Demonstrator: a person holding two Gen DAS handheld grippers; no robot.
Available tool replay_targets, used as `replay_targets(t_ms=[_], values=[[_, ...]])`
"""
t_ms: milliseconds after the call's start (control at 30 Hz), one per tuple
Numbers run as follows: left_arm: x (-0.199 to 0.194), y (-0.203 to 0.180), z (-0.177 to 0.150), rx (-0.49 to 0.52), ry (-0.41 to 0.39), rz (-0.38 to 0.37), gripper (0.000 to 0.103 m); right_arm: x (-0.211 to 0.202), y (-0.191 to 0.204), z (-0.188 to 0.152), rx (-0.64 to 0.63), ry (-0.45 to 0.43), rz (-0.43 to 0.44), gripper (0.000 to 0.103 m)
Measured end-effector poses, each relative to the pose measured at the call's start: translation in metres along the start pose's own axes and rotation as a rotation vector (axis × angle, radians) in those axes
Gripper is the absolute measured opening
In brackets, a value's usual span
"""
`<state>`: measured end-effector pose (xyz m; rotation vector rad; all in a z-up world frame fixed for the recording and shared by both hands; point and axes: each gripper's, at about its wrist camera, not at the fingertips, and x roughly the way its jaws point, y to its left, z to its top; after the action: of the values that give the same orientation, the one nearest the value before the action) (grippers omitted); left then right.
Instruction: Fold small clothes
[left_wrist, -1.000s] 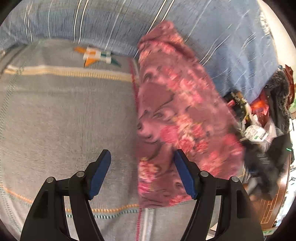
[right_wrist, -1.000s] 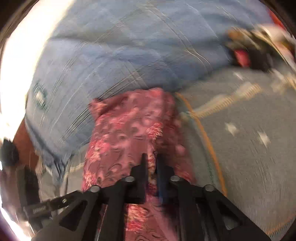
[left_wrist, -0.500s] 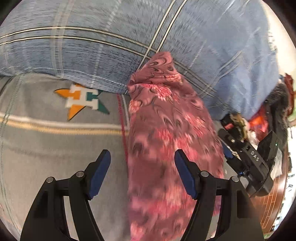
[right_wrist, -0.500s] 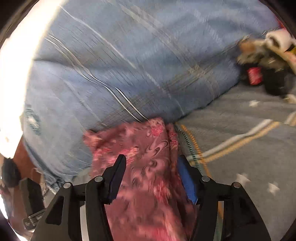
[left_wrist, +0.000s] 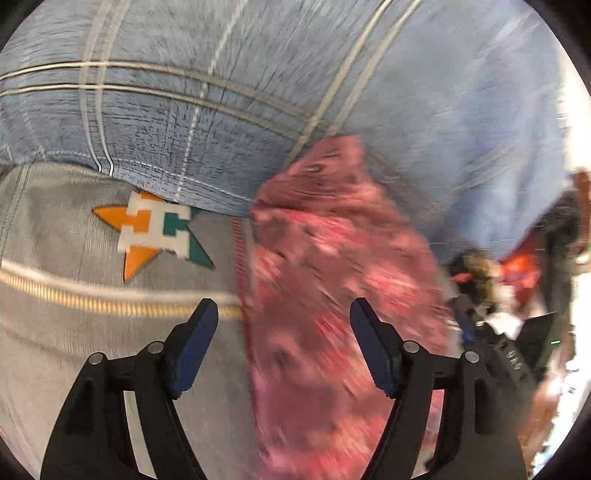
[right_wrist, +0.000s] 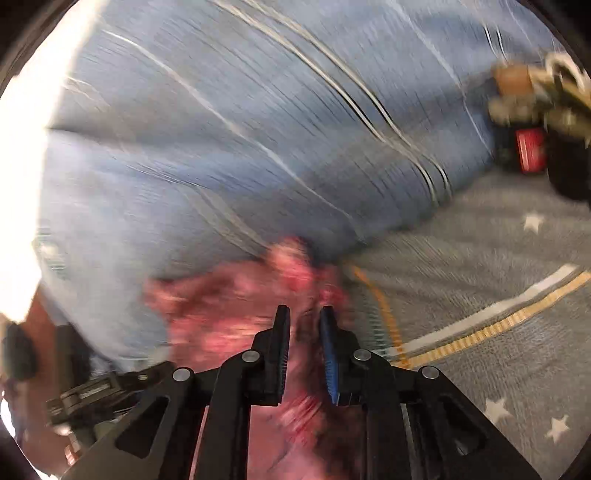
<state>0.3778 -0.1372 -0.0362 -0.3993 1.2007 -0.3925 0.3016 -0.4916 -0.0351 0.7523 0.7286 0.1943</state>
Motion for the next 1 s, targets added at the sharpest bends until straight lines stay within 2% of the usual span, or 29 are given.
replay_targets(t_ms=[33,67,100,133,167,200,233,267,333,400,500,600,633,700,733,800,900,1000], values=[[-0.008,0.001,-0.011,0.005,-0.02,-0.023,0.075,-0.006,0.001,-0.006,-0.008,0.02,0.095,0.019],[-0.011,0.003,-0.024,0.011,-0.034,-0.018,0.075,-0.007,0.002,-0.014,-0.035,0.065,0.135,0.018],[-0.009,0.004,-0.035,0.02,-0.031,0.003,0.075,-0.003,0.005,-0.023,-0.08,0.107,0.095,0.017],[0.003,0.004,-0.045,0.04,-0.001,0.054,0.075,0.01,0.007,-0.035,-0.165,0.186,-0.04,0.017],[0.016,0.007,-0.05,0.057,0.042,0.109,0.076,0.014,0.01,-0.044,-0.234,0.209,-0.11,0.014],[0.024,0.009,-0.057,0.067,0.069,0.136,0.076,0.005,0.015,-0.046,-0.258,0.168,-0.121,0.014],[0.016,0.007,-0.062,0.086,0.034,0.137,0.076,-0.004,0.019,-0.043,-0.248,0.178,-0.152,0.015],[0.005,0.008,-0.064,0.087,0.028,0.131,0.075,-0.017,0.018,-0.039,-0.205,0.163,-0.144,0.022],[-0.012,0.016,-0.067,0.05,0.023,0.06,0.075,-0.043,0.008,-0.031,-0.117,0.09,-0.094,0.029],[-0.024,0.029,-0.066,0.002,0.023,0.017,0.075,-0.066,-0.022,-0.021,-0.009,0.052,-0.099,0.057],[-0.019,0.041,-0.069,-0.06,0.074,-0.028,0.075,-0.077,-0.055,-0.024,0.09,0.095,-0.067,0.058],[-0.003,0.04,-0.084,-0.097,0.144,-0.1,0.075,-0.068,-0.06,-0.04,0.118,0.115,0.055,0.058],[0.002,0.031,-0.088,-0.099,0.148,-0.111,0.079,-0.062,-0.061,-0.043,0.118,0.133,0.089,0.058],[0.0,0.023,-0.087,-0.075,0.128,-0.125,0.084,-0.041,-0.052,-0.051,0.089,0.184,0.088,0.057],[0.001,0.02,-0.089,-0.072,0.143,-0.135,0.084,-0.032,-0.042,-0.051,0.041,0.194,0.072,0.057],[0.014,0.008,-0.081,-0.076,0.175,-0.158,0.084,-0.018,-0.022,-0.051,-0.026,0.215,0.072,0.068],[0.022,-0.007,-0.073,-0.058,0.179,-0.139,0.087,0.001,-0.008,-0.044,-0.071,0.218,0.076,0.078],[0.027,-0.014,-0.068,-0.054,0.167,-0.099,0.088,0.012,-0.003,-0.043,-0.103,0.202,0.054,0.078]])
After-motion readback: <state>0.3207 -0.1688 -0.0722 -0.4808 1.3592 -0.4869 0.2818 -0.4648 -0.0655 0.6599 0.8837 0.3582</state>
